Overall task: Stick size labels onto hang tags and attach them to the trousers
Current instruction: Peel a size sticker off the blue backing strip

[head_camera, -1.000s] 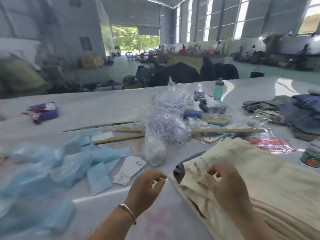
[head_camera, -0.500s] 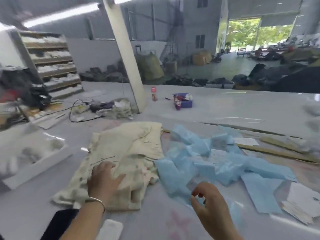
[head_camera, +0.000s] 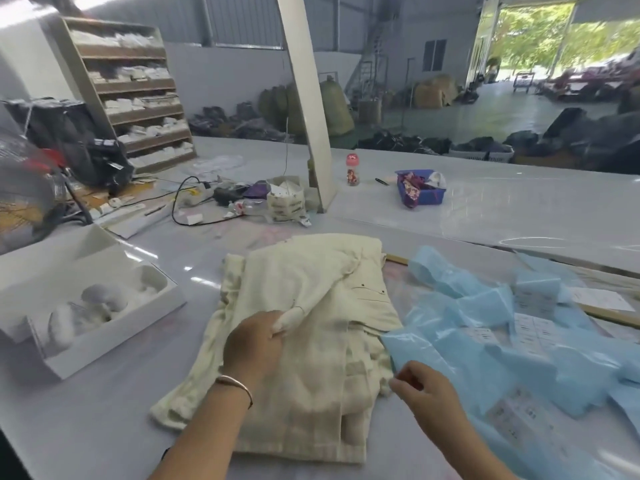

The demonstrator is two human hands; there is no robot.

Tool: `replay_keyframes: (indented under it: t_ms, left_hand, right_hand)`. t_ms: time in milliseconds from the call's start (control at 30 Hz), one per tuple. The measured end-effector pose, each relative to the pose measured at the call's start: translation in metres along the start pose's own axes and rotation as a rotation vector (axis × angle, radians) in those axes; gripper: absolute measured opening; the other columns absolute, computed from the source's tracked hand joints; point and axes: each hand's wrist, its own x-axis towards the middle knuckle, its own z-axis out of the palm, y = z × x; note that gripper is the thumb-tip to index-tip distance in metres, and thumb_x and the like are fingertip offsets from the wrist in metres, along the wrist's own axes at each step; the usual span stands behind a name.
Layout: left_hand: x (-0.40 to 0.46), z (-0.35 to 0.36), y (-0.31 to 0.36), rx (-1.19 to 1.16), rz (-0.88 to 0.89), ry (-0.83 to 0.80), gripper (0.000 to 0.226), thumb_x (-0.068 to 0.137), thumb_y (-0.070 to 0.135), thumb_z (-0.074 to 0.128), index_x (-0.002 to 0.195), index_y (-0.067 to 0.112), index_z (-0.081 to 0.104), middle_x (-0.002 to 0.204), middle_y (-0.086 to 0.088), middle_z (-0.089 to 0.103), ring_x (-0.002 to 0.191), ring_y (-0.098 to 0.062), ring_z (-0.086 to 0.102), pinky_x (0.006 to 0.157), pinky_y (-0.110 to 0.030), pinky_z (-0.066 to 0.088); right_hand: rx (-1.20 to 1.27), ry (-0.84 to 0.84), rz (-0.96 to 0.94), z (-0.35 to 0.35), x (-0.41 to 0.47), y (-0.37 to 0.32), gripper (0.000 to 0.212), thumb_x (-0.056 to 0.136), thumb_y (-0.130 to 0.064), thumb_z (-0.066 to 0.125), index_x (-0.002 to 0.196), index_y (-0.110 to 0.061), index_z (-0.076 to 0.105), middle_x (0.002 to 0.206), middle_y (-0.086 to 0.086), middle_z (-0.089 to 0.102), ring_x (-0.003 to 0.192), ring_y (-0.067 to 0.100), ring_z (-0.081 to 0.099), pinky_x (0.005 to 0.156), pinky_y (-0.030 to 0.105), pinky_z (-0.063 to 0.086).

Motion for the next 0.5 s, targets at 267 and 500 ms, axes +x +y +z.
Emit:
replay_keyframes:
  t_ms: [267, 500]
  left_hand:
    - [-0.038, -0.003, 0.040, -0.064, 0.371, -0.577, 0.031, 0.082, 0.048, 0.057, 0.095, 0.022, 0.068, 0.091, 0.000, 0.066, 0.088, -0.016, 0.062, 0.074, -0.032, 0.045]
    - [-0.014, 0.003, -0.025, -0.435, -0.380, -0.022, 0.035, 0.087, 0.050, 0.062, 0.097, 0.017, 0.070, 0.105, -0.003, 0.065, 0.102, -0.021, 0.061, 0.090, -0.034, 0.045]
  right_hand:
    - [0.882, -0.322, 0.501, 0.065, 0.063, -0.060, 0.043, 0.091, -0.039, 0.063, 0.116, -0.005, 0.066, 0.110, 0.022, 0.069, 0.098, 0.038, 0.068, 0.090, 0.047, 0.053]
    - [0.875, -0.188, 0.366, 0.063, 0.071, -0.065, 0.033, 0.088, 0.007, 0.056, 0.121, 0.005, 0.058, 0.113, 0.027, 0.066, 0.100, 0.041, 0.065, 0.079, 0.047, 0.057]
